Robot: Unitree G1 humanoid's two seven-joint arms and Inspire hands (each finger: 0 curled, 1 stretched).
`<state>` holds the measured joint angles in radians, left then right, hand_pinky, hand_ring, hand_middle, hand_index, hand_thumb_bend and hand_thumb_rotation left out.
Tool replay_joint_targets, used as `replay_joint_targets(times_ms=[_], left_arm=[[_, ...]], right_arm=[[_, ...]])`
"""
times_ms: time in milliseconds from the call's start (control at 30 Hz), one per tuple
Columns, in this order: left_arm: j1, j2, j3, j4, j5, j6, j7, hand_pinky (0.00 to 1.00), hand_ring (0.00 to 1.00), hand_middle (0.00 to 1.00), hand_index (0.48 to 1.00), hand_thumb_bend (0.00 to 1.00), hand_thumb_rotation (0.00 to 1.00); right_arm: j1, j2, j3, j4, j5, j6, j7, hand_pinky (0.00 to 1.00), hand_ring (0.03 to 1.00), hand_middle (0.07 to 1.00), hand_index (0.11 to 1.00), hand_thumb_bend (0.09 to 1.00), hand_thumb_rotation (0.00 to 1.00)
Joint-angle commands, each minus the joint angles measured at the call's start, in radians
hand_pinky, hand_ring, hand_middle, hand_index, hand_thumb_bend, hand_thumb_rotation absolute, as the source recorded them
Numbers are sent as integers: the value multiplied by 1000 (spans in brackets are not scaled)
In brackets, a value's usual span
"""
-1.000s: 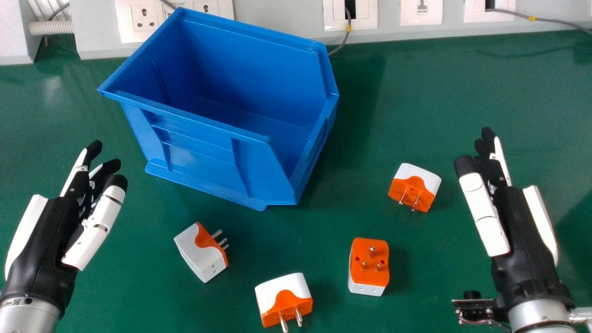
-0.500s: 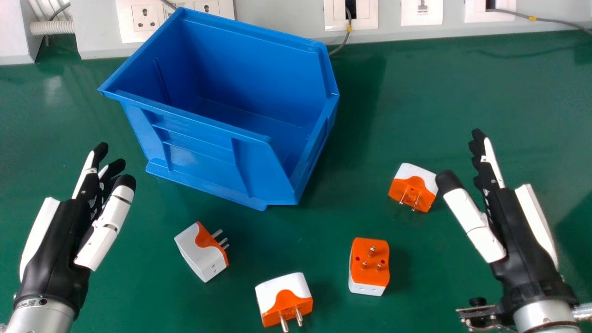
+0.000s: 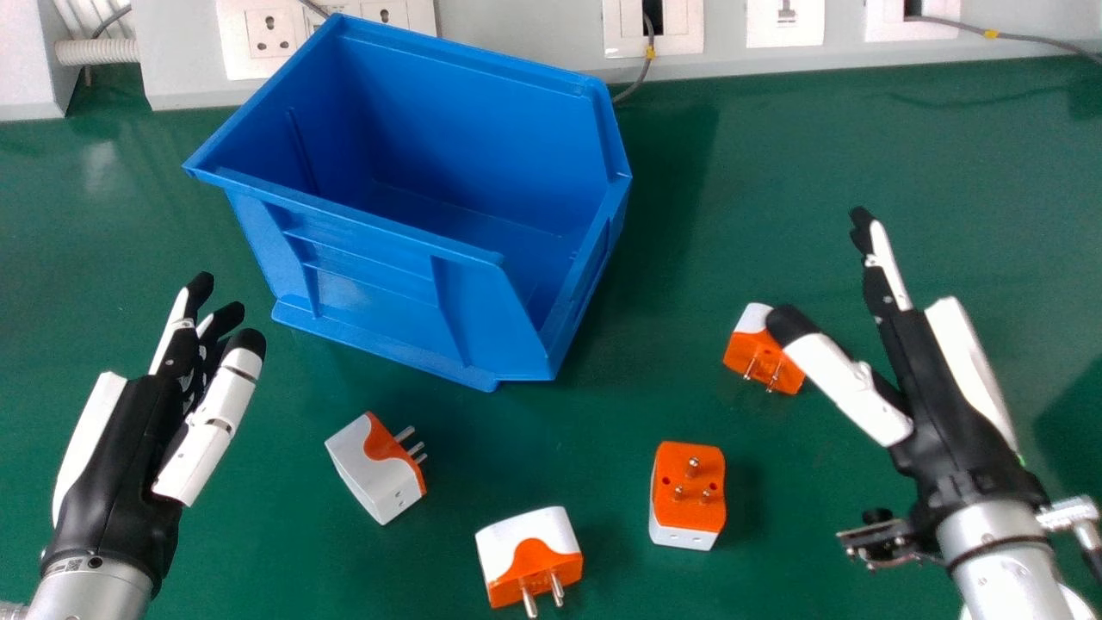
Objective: Pick all objects and put in blue box
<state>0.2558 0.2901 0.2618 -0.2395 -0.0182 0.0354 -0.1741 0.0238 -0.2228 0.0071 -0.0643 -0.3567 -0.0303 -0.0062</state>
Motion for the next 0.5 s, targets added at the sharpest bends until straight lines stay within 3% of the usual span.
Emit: replay_joint_targets(times_ms=[0,467], left_arm=[[-6,6,3,-24,6,-3,6,861,939,958,1000,282,816],[-15,12,4,-17,5,-5,4,859,936,955,997,305,819]], right_arm=[[-28,1,3,-6,-7,6,-19,1000,1000,1000,1000,644,882],[-26,26,56,-23,-117,43,-111,1000,1000,1000,1000,668,851]])
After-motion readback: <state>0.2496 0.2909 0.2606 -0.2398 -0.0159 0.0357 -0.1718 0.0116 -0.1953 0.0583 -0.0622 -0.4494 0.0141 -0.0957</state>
